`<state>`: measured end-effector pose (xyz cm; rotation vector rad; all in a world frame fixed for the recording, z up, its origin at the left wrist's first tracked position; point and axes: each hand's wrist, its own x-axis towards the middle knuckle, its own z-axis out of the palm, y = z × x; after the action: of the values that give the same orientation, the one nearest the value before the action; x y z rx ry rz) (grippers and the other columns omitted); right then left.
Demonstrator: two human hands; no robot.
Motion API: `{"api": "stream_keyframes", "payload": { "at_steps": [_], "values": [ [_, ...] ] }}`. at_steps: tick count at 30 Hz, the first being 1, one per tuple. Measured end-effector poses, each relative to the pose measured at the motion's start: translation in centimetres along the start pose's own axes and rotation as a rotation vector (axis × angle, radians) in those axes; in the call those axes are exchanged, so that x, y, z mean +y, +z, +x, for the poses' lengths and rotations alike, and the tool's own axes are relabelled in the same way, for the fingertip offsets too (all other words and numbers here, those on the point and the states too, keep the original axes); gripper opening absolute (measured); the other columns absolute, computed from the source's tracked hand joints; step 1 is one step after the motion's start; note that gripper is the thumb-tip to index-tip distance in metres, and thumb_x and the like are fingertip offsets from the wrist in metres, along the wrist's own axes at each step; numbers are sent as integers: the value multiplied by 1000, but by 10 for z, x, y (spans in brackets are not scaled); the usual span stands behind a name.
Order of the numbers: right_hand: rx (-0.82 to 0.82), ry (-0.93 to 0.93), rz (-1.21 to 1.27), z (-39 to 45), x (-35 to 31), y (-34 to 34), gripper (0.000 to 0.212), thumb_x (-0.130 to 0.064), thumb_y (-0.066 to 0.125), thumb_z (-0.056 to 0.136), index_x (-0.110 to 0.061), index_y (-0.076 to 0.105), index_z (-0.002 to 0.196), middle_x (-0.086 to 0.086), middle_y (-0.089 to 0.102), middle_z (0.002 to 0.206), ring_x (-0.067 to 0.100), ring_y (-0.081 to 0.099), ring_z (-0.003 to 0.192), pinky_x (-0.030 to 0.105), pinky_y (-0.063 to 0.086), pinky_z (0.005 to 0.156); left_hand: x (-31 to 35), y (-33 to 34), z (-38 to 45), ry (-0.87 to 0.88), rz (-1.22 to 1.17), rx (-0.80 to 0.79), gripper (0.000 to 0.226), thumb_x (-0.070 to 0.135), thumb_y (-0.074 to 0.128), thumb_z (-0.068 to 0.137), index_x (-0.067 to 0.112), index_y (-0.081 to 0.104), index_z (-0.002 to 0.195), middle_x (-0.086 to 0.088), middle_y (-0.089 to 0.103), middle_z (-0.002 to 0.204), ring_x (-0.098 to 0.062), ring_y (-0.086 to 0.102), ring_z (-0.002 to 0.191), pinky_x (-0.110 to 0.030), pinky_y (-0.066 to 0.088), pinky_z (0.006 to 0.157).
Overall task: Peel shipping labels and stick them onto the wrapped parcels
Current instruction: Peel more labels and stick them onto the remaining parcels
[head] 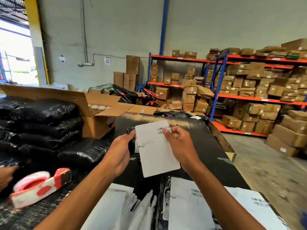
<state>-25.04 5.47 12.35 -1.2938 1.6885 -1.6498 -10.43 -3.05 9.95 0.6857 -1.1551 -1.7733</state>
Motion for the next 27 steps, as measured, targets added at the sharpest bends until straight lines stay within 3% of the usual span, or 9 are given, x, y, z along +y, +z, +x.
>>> {"api": "stream_keyframes", "payload": {
  "at_steps": [5, 9, 14, 19, 21, 23, 27],
  "values": [
    [3, 2, -80, 1, -5, 5, 30, -24, 54, 96, 5, 54, 98, 19, 73, 93, 33, 71, 82, 46, 57, 69, 6, 3, -2, 13, 59, 46, 34, 30, 57, 93, 5, 60, 116, -10, 73, 108, -23, 64, 111, -45, 39, 108],
    [51, -35, -225, 4, -5, 11, 26, -27, 57, 94, -1, 57, 91, 16, 72, 90, 31, 70, 82, 36, 55, 60, 8, 8, -5, 41, 97, 93, 25, 22, 60, 91, 7, 61, 112, -11, 73, 103, -23, 69, 94, -37, 55, 80],
    [66, -54, -258, 5, -7, 11, 19, -27, 58, 93, -9, 59, 88, -2, 69, 79, 13, 69, 73, 32, 56, 60, 10, 12, -5, 44, 73, 164, 11, 24, 59, 92, 15, 60, 97, -10, 72, 104, -26, 66, 103, -51, 46, 101],
    [62, -73, -220, 5, -6, 6, 20, -27, 58, 93, -7, 60, 89, -11, 65, 73, 4, 66, 65, 21, 53, 51, 10, 15, -4, 49, 56, 197, 14, 27, 61, 91, 15, 59, 97, -9, 73, 100, -28, 65, 106, -53, 43, 103],
    [70, -75, -243, 5, -6, 5, 20, -27, 59, 92, -8, 61, 89, -10, 67, 73, 4, 67, 64, 20, 53, 50, 10, 17, -4, 47, 42, 197, 13, 26, 61, 91, 15, 59, 96, -8, 73, 100, -27, 65, 105, -54, 42, 104],
    [102, -86, -262, 6, -4, 4, 22, -30, 61, 91, -8, 62, 88, 0, 72, 77, 13, 70, 68, 30, 58, 58, 9, 19, -3, 51, 28, 199, 15, 26, 61, 91, 13, 59, 99, -8, 73, 100, -27, 66, 104, -54, 43, 104],
    [155, -124, -274, 5, -1, 5, 18, -31, 63, 89, -13, 59, 92, 10, 73, 79, 22, 70, 73, 35, 58, 63, 9, 22, -2, 68, 26, 210, 39, 27, 62, 90, 7, 54, 123, -9, 73, 101, -27, 66, 103, -55, 43, 103]
  ]
}}
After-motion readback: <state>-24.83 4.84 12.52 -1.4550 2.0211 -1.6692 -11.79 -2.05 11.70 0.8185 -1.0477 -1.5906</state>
